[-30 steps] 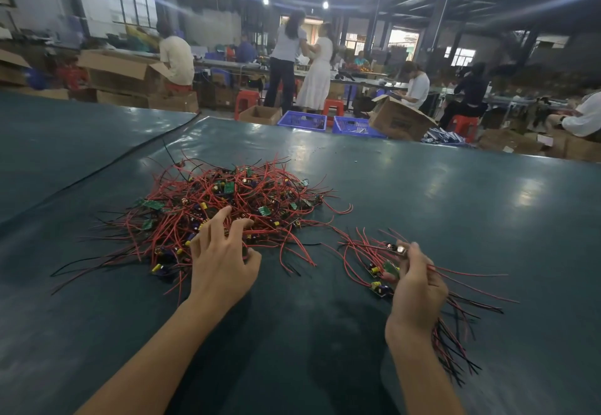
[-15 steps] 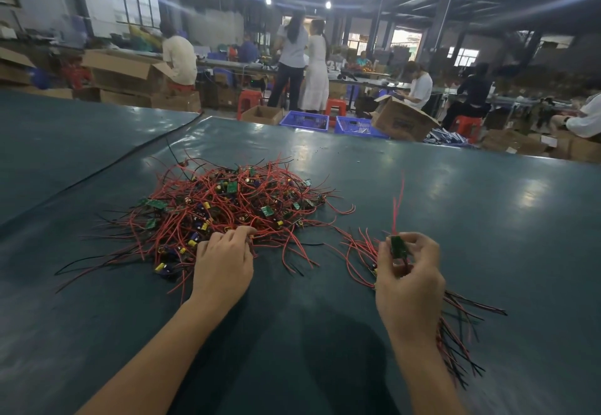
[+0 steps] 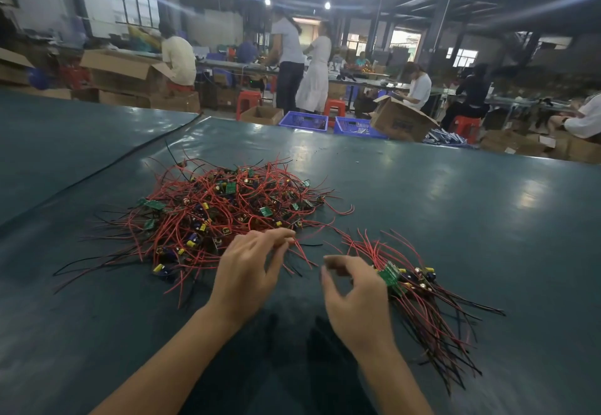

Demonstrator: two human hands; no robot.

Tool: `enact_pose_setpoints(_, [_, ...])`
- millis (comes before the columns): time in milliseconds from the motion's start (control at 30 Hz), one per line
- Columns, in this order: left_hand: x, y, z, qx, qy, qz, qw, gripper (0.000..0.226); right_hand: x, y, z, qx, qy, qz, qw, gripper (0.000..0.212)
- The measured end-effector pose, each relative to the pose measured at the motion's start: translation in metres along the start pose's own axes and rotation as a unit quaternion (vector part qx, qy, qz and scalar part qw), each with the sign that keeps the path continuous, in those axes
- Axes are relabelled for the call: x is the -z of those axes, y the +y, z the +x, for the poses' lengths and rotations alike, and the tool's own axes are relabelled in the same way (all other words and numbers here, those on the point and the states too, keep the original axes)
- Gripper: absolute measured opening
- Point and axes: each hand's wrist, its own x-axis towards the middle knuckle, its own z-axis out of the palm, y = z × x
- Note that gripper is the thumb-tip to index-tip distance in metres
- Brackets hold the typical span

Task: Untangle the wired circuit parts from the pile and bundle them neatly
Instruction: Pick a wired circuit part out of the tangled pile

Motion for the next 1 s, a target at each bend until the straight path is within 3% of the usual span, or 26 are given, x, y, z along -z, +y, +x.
enact_pose_setpoints(100, [-0.005, 0.013, -0.002, -0.059, -0.005, -0.027, 0.998, 0.019, -0.013, -0.001, -0.007, -0.031, -0.097, 0.040, 0.994, 0.021])
enact_pose_setpoints(167, [-0.008, 0.021, -0.005, -0.091, -0.024, -0.051, 0.994, 0.019, -0.019, -0.002, -0.009, -0.070, -0.138, 0.128, 0.980, 0.021])
enact_pose_setpoints(233, [-0.010, 0.027, -0.007, -0.098, -0.032, -0.074, 0.992, 0.018, -0.024, -0.002, -0.009, -0.102, -0.134, 0.173, 0.971, 0.020])
enact_pose_setpoints(333, [-0.011, 0.032, -0.008, -0.092, -0.031, -0.091, 0.991, 0.020, -0.028, -0.002, -0.007, -0.173, -0.115, 0.224, 0.952, 0.035])
enact_pose_setpoints(467, [-0.009, 0.033, -0.007, -0.108, -0.033, -0.083, 0.990, 0.021, -0.020, -0.006, -0.006, -0.136, -0.066, 0.220, 0.964, 0.031])
enact_pose_setpoints(600, [-0.009, 0.025, -0.008, -0.044, -0.076, -0.063, 0.994, 0.017, -0.012, -0.004, -0.001, -0.167, -0.049, 0.241, 0.955, 0.015])
enact_pose_setpoints(767, [-0.009, 0.004, -0.011, 0.081, -0.195, 0.050, 0.976, 0.021, -0.014, -0.007, 0.000, -0.265, -0.073, 0.302, 0.913, 0.031])
enact_pose_setpoints(867, [-0.010, -0.008, -0.012, 0.127, -0.237, 0.028, 0.963, 0.017, -0.011, -0.009, 0.000, -0.293, -0.072, 0.341, 0.890, 0.031])
enact_pose_setpoints(933, [-0.007, -0.014, -0.010, 0.120, -0.282, -0.003, 0.952, 0.024, -0.007, -0.009, 0.001, -0.296, -0.065, 0.353, 0.885, 0.033])
enact_pose_setpoints(1000, [-0.003, -0.019, -0.009, 0.081, -0.336, -0.018, 0.938, 0.045, -0.004, -0.009, 0.002, -0.302, -0.049, 0.362, 0.881, 0.034])
